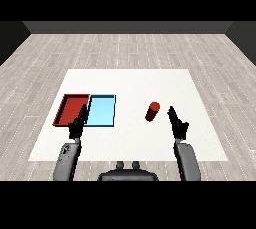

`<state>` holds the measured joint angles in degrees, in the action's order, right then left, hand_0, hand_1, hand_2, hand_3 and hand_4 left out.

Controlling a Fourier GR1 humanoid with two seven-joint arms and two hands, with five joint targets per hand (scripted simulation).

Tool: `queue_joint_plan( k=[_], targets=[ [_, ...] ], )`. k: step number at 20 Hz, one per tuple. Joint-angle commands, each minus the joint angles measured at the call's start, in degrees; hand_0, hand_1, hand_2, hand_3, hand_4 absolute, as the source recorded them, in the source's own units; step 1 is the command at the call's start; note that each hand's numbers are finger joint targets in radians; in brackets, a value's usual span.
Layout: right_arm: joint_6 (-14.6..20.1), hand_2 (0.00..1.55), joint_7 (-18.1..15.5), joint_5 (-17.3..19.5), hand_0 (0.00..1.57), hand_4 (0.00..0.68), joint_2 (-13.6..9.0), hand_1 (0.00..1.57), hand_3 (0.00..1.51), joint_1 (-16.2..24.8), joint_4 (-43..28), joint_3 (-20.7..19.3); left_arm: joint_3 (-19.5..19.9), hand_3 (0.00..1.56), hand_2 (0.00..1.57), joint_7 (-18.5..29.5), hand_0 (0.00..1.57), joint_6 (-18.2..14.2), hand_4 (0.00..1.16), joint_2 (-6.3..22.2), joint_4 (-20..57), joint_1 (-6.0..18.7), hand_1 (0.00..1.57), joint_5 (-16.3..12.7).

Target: Pick the red can and put it in the red box

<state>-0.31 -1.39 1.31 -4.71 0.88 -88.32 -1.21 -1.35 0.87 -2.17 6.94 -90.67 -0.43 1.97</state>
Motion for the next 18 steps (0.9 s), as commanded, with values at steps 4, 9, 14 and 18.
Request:
queue_joint_plan(
  k=[4, 9, 14, 18],
  targets=[
    [-10.7, 0.0, -3.1, -9.8, 0.0, 0.0, -9.7, 0.0, 0.0, -1.6, 3.6, -10.9, 0.4, 0.0, 0.0, 0.4, 0.0, 2.0, 0.0, -0.8, 0.2, 0.3, 0.0, -1.5],
    [-18.1, 0.0, -14.9, -16.3, 0.0, 0.0, -11.6, 0.0, 0.0, -3.1, 1.5, -14.5, 2.7, 0.0, 0.0, 16.7, 0.0, 3.5, 0.0, -3.2, -5.7, 2.7, 0.0, -6.3],
    [-25.0, 0.0, -18.7, -20.4, 0.0, 0.0, -16.0, 0.0, 0.0, -3.3, 6.9, -19.3, 1.5, 0.0, 0.0, 25.2, 0.0, 4.9, 0.0, -4.7, -3.1, -2.3, 0.0, -5.2],
    [-27.1, 0.0, -24.2, -17.2, 0.0, 0.0, -17.0, 0.0, 0.0, -5.8, 14.9, -19.9, 3.9, 0.0, 0.0, 23.9, 0.0, 6.9, 0.0, -2.7, -3.5, -1.0, 0.0, -7.2]
  ],
)
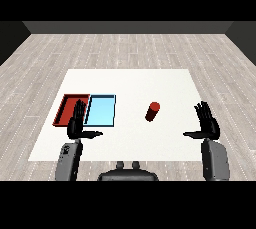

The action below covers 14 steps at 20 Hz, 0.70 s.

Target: Pick the red can and put it in the red box

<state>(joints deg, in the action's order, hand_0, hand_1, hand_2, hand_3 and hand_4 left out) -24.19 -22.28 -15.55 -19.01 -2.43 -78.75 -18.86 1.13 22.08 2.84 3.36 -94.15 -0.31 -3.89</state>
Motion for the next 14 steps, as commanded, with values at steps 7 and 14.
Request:
queue_joint_plan(
  k=[7, 14],
  targets=[
    [-1.5, 0.0, -1.0, 0.5, 0.0, 0.0, 0.2, 0.0, 0.0, -2.7, 4.3, -0.8, 0.2, 0.0, 0.0, 3.2, 0.0, 1.4, 0.0, -0.6, 4.1, 2.7, 0.0, 0.1],
    [-1.1, 0.0, -2.8, 3.2, 0.0, 0.0, 2.4, 0.0, 0.0, -4.8, 8.6, 1.7, 3.1, 0.0, 0.0, 3.2, 0.0, 3.5, 0.0, 0.6, 4.2, 2.8, 0.0, -3.5]
  ],
)
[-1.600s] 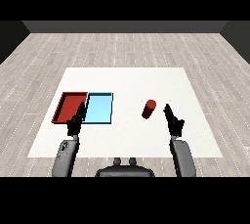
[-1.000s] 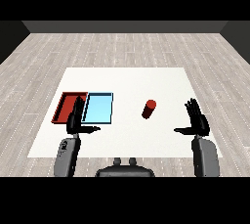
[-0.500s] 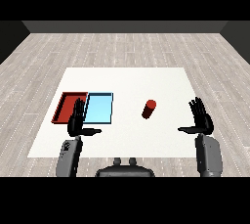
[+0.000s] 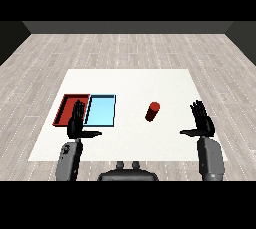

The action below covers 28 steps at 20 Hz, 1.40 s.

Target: Pick the red can and put it in the red box

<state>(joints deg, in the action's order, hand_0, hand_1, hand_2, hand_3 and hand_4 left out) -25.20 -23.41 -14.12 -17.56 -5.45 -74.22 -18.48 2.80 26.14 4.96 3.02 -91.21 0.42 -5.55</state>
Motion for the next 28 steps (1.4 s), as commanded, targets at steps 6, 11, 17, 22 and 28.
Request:
queue_joint_plan(
  k=[6, 11, 17, 22, 28],
  targets=[
    [3.7, 0.0, 0.3, 3.3, 0.0, 0.0, 1.7, 0.0, 0.0, -9.0, 9.5, 2.4, 0.6, 0.0, 0.0, 2.8, 0.0, 1.2, 0.0, -0.3, -1.6, -3.8, 0.0, -1.0],
    [2.9, 0.0, 1.2, 2.5, 0.0, 0.0, 0.7, 0.0, 0.0, -12.0, 12.5, 2.5, 0.9, 0.0, 0.0, 0.2, 0.0, 0.2, 0.0, -0.2, -0.3, -0.5, 0.0, -0.6],
    [4.9, 0.0, 5.8, -0.2, 0.0, 0.0, 5.6, 0.0, 0.0, -9.9, 8.2, 4.5, 1.5, 0.0, 0.0, 1.1, 0.0, 0.0, 0.0, -0.2, -1.4, -1.0, 0.0, -0.6],
    [4.3, 0.0, 4.7, -1.3, 0.0, 0.0, 5.0, 0.0, 0.0, -17.0, 18.9, 3.4, -0.8, 0.0, 0.0, -0.9, 0.0, -1.1, 0.0, -1.4, -4.2, -3.6, 0.0, 0.7],
    [6.5, 0.0, -1.2, 1.5, 0.0, 0.0, 8.4, 0.0, 0.0, -13.0, 19.6, 5.9, 3.7, 0.0, 0.0, -3.7, 0.0, 1.4, 0.0, 2.2, -2.5, 1.6, 0.0, -3.3]
  ],
)
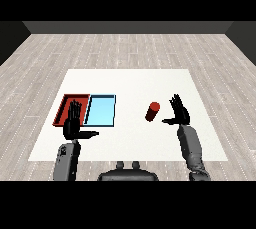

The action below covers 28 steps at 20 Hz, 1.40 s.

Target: Pick the red can and put it in the red box

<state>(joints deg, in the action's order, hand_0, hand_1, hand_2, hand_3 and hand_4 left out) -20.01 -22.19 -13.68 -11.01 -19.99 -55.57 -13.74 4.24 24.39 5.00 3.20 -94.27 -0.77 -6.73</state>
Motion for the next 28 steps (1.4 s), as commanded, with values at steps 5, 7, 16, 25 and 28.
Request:
queue_joint_plan(
  k=[5, 7, 16, 25, 28],
  targets=[
    [-2.1, 0.0, -1.5, -1.6, 0.0, 0.0, 2.0, 0.0, 0.0, 4.8, -1.6, 1.9, -0.8, 0.0, 0.0, -0.3, 0.0, -0.3, 0.0, -0.4, 0.7, 1.0, 0.0, 0.9],
    [1.4, 0.0, -1.8, 0.3, 0.0, 0.0, 3.5, 0.0, 0.0, 1.9, 0.1, 3.1, -3.3, 0.0, 0.0, 0.3, 0.0, -2.1, 0.0, -2.9, -2.5, -2.4, 0.0, 2.3],
    [-0.9, 0.0, -3.0, -1.9, 0.0, 0.0, 2.7, 0.0, 0.0, -3.5, 9.4, 1.8, 0.3, 0.0, 0.0, 4.0, 0.0, 1.8, 0.0, -0.1, 3.6, -1.1, 0.0, -0.1],
    [3.1, 0.0, -1.6, -0.9, 0.0, 0.0, 5.3, 0.0, 0.0, -3.6, 6.5, 4.6, -1.4, 0.0, 0.0, 1.4, 0.0, 1.6, 0.0, -1.2, -1.5, -1.7, 0.0, -0.9],
    [4.2, 0.0, -2.0, -1.0, 0.0, 0.0, 5.9, 0.0, 0.0, -7.5, 12.2, 3.8, 2.8, 0.0, 0.0, 2.3, 0.0, 3.8, 0.0, 1.8, 1.8, 0.9, 0.0, -3.5]
  ],
)
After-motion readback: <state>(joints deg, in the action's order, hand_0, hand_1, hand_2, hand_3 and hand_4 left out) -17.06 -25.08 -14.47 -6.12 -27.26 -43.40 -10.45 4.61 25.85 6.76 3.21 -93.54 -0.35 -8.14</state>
